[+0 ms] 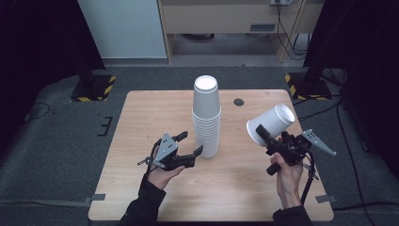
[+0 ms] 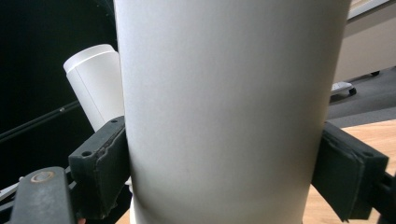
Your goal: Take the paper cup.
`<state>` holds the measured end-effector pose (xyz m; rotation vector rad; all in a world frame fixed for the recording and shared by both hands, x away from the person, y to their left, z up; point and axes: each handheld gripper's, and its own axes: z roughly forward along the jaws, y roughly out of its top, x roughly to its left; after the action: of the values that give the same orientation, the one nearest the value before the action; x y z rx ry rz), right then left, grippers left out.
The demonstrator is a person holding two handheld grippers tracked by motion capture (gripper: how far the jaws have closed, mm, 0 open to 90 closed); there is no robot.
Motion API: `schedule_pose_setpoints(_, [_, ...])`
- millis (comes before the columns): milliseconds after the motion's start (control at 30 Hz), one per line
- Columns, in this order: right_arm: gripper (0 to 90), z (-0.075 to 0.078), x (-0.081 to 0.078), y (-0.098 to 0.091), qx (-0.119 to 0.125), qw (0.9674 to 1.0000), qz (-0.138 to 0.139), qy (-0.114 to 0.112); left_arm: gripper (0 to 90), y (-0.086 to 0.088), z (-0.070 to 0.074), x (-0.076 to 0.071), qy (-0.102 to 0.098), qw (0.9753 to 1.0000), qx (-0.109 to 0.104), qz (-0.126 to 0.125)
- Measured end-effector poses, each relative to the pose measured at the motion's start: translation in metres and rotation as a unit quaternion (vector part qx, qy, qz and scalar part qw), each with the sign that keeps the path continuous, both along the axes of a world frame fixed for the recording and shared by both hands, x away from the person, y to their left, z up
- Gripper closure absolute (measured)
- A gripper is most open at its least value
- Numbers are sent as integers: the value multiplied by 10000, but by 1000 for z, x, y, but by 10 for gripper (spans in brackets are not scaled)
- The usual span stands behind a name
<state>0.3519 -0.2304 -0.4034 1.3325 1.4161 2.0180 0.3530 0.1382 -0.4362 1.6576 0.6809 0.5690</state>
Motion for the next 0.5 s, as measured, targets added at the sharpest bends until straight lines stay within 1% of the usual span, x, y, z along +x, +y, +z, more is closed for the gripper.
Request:
schedule_pose_setpoints(67, [151, -1, -1, 0, 61, 10000, 4, 35, 221, -1, -1, 0, -63, 10000, -39, -18])
schedule_pose_setpoints(133, [151, -4, -2, 0, 155, 9999, 2, 67, 221, -2, -2, 0, -92, 10000, -18, -34])
schedule_pose_setpoints(167, [151, -5, -2, 0, 181, 9998, 0, 96, 220, -3, -3, 0, -82, 10000, -45, -35])
schedule_pose_setpoints(267, [151, -9, -2, 0, 166, 9997, -10, 154, 221, -4, -5, -1, -47, 10000, -21, -47])
schedule_pose_setpoints(333, [151, -10, -3, 1, 204, 9996, -4, 180, 220, -6, -7, -1, -46, 10000, -4, -47])
schedule_pose_setpoints(433, [151, -12, -3, 1, 259, 9994, 21, 224, 221, -8, -8, -3, -40, 9999, -71, -110])
schedule_pose_setpoints(500, [151, -13, -3, 1, 296, 9993, 23, 235, 224, -9, -9, -4, -58, 9998, -75, -153])
